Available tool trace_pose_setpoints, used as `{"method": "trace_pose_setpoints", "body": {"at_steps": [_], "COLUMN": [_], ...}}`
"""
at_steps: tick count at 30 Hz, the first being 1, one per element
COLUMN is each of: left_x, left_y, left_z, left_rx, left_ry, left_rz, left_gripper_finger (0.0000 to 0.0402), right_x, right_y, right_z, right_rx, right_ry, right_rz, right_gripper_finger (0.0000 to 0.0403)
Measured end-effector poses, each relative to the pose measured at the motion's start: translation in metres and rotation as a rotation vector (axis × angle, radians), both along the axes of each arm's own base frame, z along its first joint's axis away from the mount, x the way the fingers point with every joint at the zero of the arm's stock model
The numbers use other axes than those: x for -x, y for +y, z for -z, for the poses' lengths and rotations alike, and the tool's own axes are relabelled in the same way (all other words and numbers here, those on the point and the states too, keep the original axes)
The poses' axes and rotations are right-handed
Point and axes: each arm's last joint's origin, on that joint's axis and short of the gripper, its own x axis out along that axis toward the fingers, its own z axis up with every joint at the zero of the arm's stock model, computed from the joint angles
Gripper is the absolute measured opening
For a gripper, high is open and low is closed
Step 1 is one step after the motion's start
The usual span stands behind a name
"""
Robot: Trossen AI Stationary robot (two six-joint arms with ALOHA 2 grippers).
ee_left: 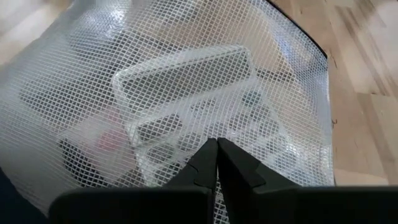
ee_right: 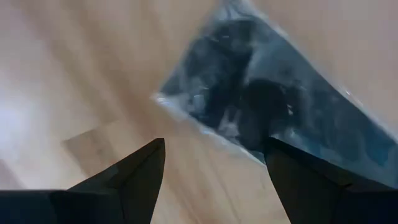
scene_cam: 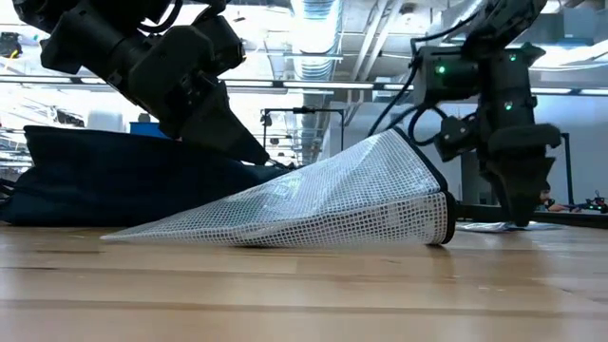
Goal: Unpack backpack
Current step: Put the transparent cellophane into the white zip lock bag
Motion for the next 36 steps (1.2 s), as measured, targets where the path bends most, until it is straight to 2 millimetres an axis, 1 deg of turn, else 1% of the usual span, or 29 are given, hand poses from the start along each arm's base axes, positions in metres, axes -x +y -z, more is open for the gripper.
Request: {"method": "trace_pose_setpoints", "body": {"at_steps": [4,6,9,12,16,20,24,26,27,29,31,34,35,36], "left_x": [0.0,0.0,0.0,0.0,0.001,0.002,0.002,0.002,0.002,0.002,0.002,0.002,0.002,0.002], "left_y": [0.0,0.0,0.0,0.0,-0.003,-0.007,-0.007,-0.007,-0.007,-0.007,-0.007,-0.007,-0.007,-0.007], "left_z": [0.0,0.0,0.0,0.0,0.0,0.0,0.0,0.0,0.0,0.0,0.0,0.0,0.0,0.0], "left_rx": [-0.011,-0.02,-0.022,-0.028,-0.038,-0.054,-0.056,-0.061,-0.062,-0.057,-0.05,-0.042,-0.039,-0.036], "left_ry": [0.002,0.004,0.005,0.005,0.006,0.002,0.002,0.003,0.002,0.003,0.002,0.003,0.002,0.001], "left_rz": [0.006,0.012,0.015,0.02,0.033,0.059,0.061,0.064,0.064,0.062,0.058,0.053,0.052,0.05], "left_gripper_finger": [0.0,0.0,0.0,0.0,0.0,0.0,0.0,0.0,0.0,0.0,0.0,0.0,0.0,0.0], "right_x": [0.003,0.001,-0.005,-0.006,-0.007,-0.014,-0.016,-0.017,-0.018,-0.018,-0.02,-0.026,-0.028,-0.031], "right_y": [-0.005,-0.01,-0.015,-0.015,-0.01,-0.005,0.0,0.001,0.001,0.002,0.003,0.005,0.005,0.007], "right_z": [-0.008,-0.015,-0.023,-0.024,-0.013,-0.001,0.011,0.018,0.02,0.022,0.021,0.012,0.008,0.003], "right_rx": [-0.006,-0.007,-0.005,0.004,0.022,0.02,0.013,0.008,0.005,0.0,-0.003,0.002,0.007,0.012], "right_ry": [0.049,0.064,0.042,0.025,0.033,0.035,0.096,0.128,0.143,0.156,0.156,0.105,0.076,0.043], "right_rz": [0.038,0.006,-0.038,-0.097,-0.191,-0.274,-0.299,-0.291,-0.282,-0.262,-0.235,-0.182,-0.158,-0.129], "right_gripper_finger": [0.0255,0.0255,0.0254,0.0254,0.0254,0.0254,0.0254,0.0245,0.0236,0.0202,0.0148,0.0047,0.0024,0.0015]}}
